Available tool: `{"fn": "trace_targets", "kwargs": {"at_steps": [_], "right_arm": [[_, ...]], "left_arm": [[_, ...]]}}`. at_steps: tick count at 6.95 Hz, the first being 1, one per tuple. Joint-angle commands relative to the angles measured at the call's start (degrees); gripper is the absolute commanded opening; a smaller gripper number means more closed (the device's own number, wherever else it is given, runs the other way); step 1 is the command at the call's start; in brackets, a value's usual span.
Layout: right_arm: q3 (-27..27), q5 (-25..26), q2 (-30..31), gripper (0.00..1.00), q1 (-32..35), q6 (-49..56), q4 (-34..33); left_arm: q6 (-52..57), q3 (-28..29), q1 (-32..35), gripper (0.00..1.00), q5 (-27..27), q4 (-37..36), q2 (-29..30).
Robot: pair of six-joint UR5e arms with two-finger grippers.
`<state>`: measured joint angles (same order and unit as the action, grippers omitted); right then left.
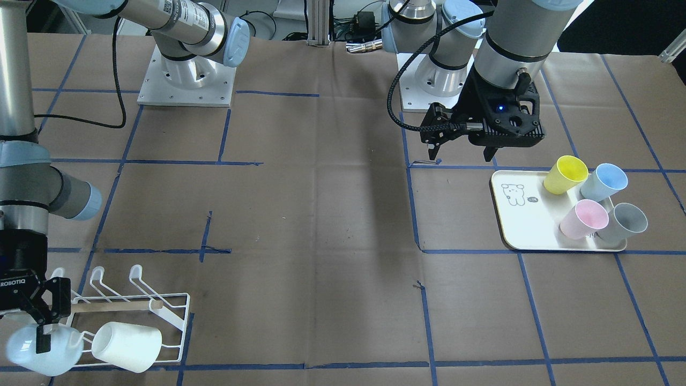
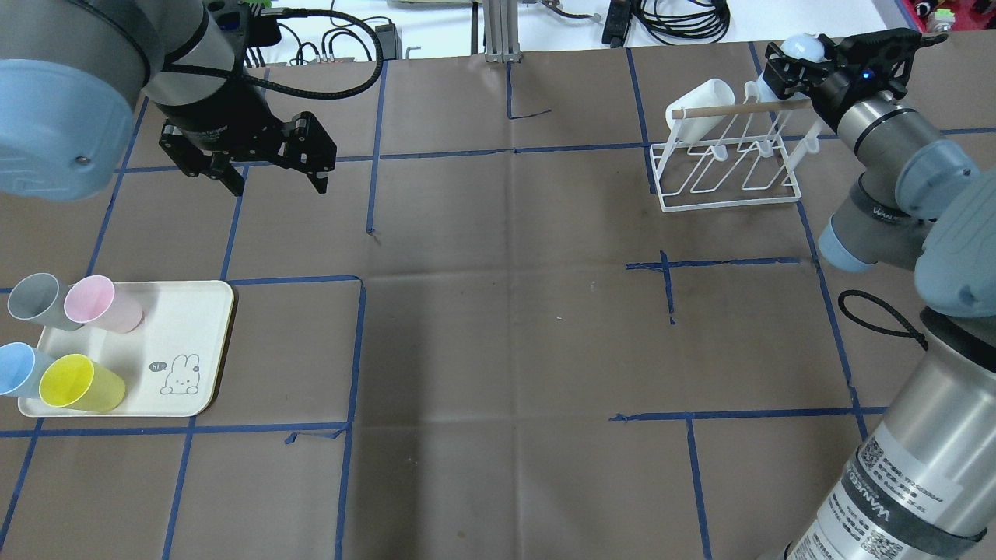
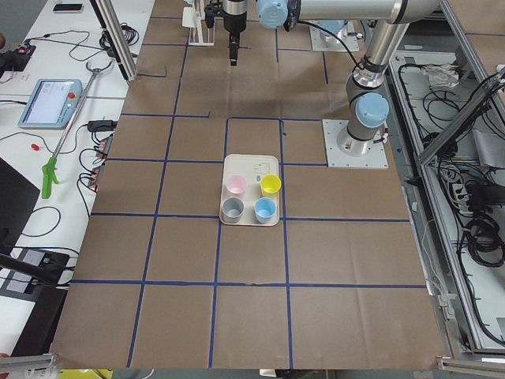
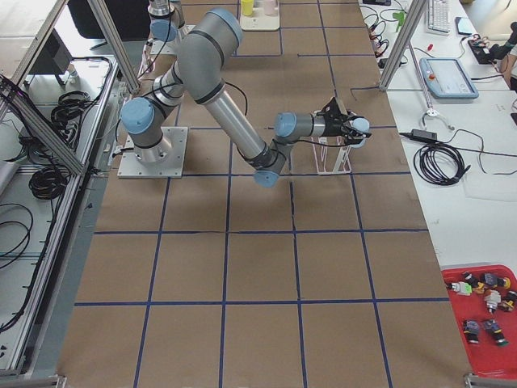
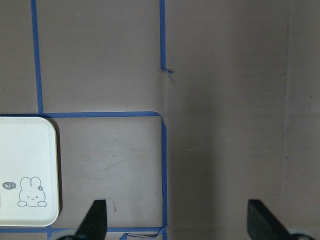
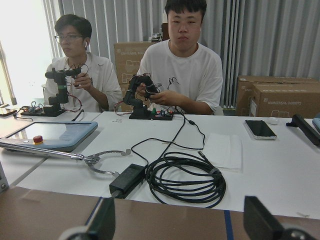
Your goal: Transfer IKEA cup to right arm and place on rack
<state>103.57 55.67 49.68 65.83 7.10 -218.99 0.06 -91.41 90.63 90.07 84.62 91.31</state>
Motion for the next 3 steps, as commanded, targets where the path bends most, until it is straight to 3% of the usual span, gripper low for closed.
{"fn": "trace_targets", "kwargs": {"at_steps": [1,3], "right_arm": [[-0.03,-0.83,0.07,1.0,0.0,-0.07,0.32],[-0.82,-0.74,1.29,1.0,-0.09,0.02,0.32]], "left_arm": [[-0.24,0.0,-0.01,0.99,0.02,-0.15,-0.08],[-1.02,0.0,-0.01,0.99,-0.07,-0.15,-0.17]]}}
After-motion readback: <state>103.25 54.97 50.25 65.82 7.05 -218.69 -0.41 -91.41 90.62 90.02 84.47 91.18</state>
